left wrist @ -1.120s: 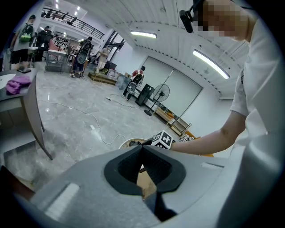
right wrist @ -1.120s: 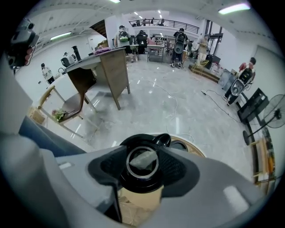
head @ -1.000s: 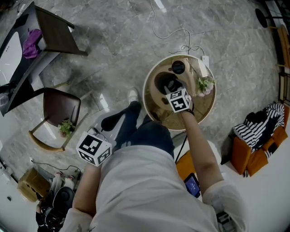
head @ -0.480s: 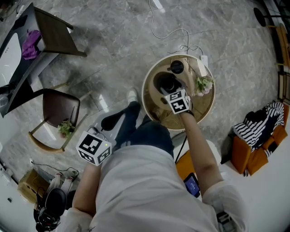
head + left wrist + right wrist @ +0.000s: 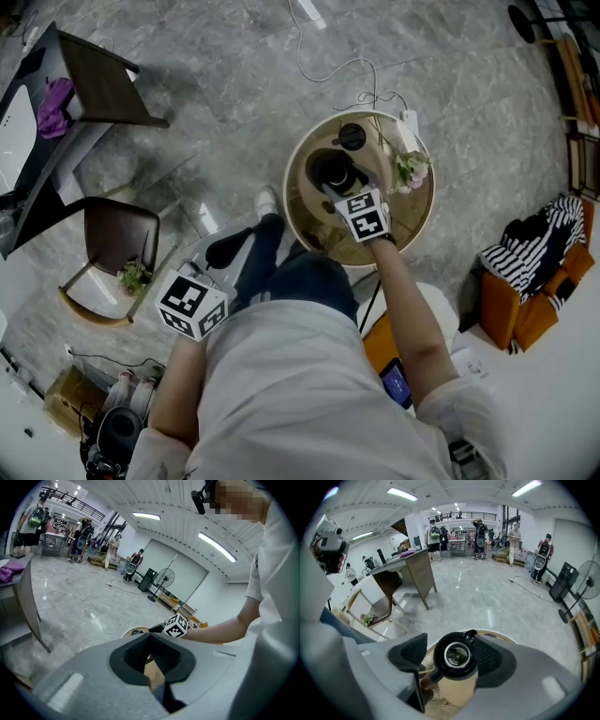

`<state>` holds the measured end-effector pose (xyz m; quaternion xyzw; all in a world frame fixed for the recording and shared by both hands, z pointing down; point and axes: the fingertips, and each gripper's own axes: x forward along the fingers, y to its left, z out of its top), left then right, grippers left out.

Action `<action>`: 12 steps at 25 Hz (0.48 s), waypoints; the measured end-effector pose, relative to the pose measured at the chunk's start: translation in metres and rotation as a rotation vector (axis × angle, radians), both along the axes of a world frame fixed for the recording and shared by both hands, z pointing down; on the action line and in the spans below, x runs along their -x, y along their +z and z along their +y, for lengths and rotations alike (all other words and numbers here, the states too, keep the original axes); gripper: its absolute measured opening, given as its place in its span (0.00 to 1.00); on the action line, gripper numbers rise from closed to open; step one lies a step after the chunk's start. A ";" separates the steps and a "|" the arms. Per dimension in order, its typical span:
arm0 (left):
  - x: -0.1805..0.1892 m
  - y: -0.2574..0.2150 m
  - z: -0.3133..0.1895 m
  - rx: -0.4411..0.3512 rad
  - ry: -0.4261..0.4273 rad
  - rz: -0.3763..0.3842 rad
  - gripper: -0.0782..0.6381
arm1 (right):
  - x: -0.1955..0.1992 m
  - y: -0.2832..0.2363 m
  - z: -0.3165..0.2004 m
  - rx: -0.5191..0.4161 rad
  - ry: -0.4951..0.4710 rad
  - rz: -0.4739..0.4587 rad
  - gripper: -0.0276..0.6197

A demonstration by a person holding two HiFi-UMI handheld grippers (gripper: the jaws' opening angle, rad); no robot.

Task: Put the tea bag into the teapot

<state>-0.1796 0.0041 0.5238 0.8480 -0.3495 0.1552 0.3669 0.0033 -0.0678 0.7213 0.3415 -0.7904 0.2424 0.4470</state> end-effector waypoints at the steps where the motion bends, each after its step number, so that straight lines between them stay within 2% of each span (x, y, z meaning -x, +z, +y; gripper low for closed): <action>1: -0.003 -0.001 -0.001 -0.006 0.009 0.002 0.12 | -0.001 -0.008 0.001 -0.009 0.016 -0.016 0.52; 4: -0.014 -0.007 -0.007 -0.026 0.039 0.009 0.12 | -0.006 -0.032 0.003 -0.050 0.051 -0.054 0.41; 6: -0.023 -0.013 -0.011 -0.041 0.062 0.015 0.12 | -0.013 -0.051 0.005 -0.081 0.079 -0.071 0.26; 8: -0.034 -0.018 -0.016 -0.058 0.087 0.022 0.12 | -0.022 -0.070 0.008 -0.108 0.112 -0.089 0.16; 12: -0.058 -0.029 -0.027 -0.092 0.140 0.034 0.12 | -0.043 -0.104 0.012 -0.164 0.188 -0.131 0.08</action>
